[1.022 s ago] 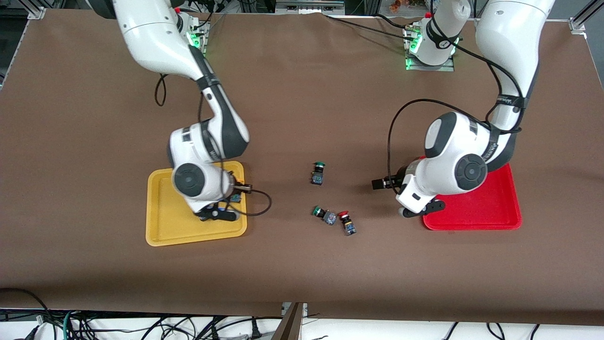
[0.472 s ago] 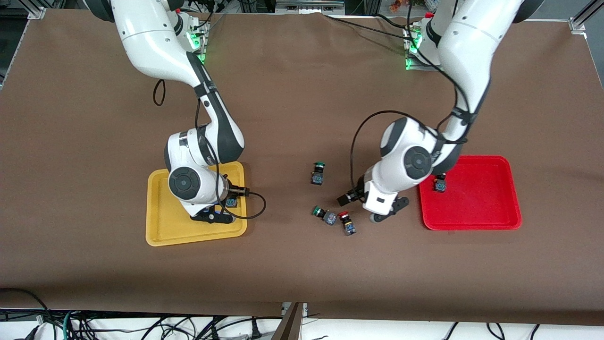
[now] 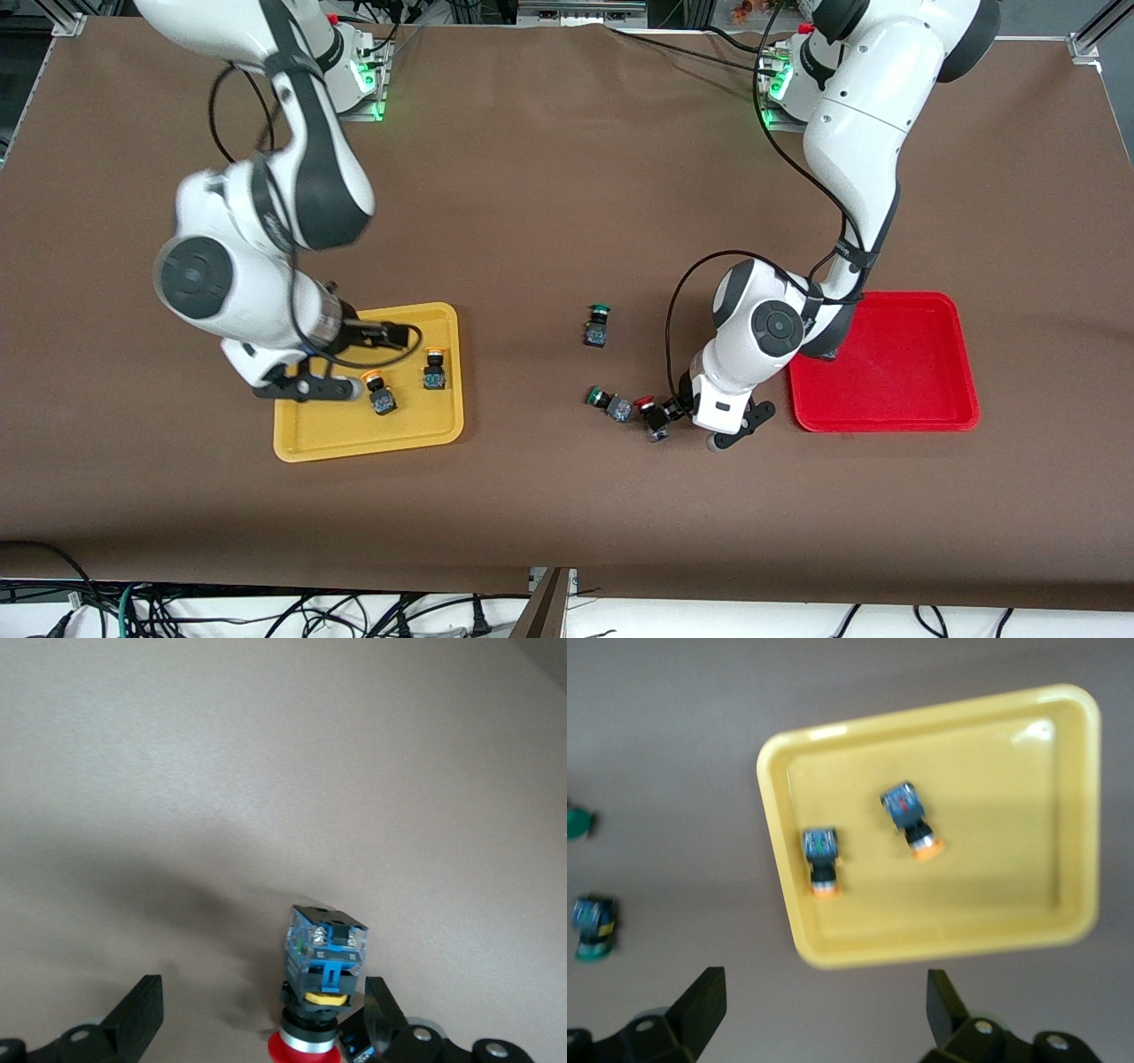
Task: Place red and yellow buttons in trays
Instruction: 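Return the right arm to rest while the left gripper lifts the red button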
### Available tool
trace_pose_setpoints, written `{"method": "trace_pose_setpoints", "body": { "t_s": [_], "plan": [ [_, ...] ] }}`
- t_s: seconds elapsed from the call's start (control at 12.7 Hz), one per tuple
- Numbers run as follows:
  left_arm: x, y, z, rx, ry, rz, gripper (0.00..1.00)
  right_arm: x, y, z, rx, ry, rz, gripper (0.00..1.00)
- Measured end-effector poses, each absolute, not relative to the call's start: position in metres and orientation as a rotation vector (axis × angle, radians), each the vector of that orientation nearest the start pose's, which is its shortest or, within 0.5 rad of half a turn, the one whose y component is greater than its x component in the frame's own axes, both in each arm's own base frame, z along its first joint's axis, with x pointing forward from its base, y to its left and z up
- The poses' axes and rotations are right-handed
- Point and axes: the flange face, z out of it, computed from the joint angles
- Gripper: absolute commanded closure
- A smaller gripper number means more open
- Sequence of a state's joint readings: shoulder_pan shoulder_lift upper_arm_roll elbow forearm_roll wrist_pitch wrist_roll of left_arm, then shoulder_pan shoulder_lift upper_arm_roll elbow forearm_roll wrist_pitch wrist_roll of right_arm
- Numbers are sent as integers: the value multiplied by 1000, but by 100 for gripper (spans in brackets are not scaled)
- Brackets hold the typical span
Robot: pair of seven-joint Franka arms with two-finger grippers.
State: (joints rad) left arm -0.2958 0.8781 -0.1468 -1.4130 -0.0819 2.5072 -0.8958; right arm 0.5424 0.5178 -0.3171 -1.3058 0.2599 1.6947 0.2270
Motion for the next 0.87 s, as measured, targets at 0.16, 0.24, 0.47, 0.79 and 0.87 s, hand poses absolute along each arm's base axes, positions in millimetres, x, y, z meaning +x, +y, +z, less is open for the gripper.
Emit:
{"method": "trace_pose_setpoints", "body": {
  "t_s": [0.16, 0.24, 0.47, 0.79, 0.87],
  "plan": [
    [690, -308, 201, -3277, -956, -146, 0, 635, 197, 504, -3062, -11, 202, 0],
    [695, -312, 201, -3284, -954, -166, 0, 622, 182, 528, -3075, -43, 182, 0],
    [706, -314, 180, -3261, -936, -214, 56, 577, 138, 557, -3114, -96, 172, 0],
    [705, -324, 175, -3256, -902, -237, 91, 554, 119, 564, -3108, -148, 152, 0],
    [704, -326, 175, -3258, -898, -238, 91, 554, 118, 563, -3109, -150, 150, 0]
  ]
}}
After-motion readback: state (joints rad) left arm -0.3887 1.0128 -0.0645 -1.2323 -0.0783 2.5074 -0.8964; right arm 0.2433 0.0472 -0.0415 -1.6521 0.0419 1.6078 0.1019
